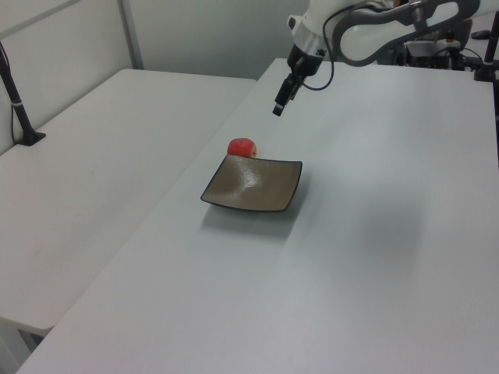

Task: Apples placed on a ceramic plate
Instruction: 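Move the open gripper down over the red apple beside the plate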

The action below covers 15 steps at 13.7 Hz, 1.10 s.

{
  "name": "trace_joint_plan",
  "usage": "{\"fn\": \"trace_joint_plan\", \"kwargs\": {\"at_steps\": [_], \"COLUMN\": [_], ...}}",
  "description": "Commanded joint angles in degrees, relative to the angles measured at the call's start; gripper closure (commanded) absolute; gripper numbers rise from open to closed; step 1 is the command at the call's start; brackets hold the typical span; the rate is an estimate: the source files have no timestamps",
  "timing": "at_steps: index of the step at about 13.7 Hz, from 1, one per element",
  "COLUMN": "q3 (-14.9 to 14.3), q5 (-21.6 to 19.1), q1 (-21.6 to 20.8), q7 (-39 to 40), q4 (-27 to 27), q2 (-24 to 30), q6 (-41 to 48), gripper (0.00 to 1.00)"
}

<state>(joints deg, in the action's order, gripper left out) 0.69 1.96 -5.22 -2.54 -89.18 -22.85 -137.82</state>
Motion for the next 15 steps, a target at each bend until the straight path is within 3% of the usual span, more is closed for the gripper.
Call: {"fn": "trace_joint_plan", "kwargs": {"at_steps": [1, 6, 11, 15], "q3": [-0.5, -2.2, -3.8, -3.9], "q5": [1.2, 1.6, 2.3, 3.6], "q1": [0.3, -0.3, -0.5, -0.8], "q7": [0.6, 0.4, -0.2, -0.2], "q4": [5.3, 5.9, 14.7, 14.7], "q2": [-5.8, -11.3, -20.5, -22.4], "q6": [-6.7, -16.5, -18.8, -24.9], "gripper": [0.00, 0.00, 0.00, 0.00]}}
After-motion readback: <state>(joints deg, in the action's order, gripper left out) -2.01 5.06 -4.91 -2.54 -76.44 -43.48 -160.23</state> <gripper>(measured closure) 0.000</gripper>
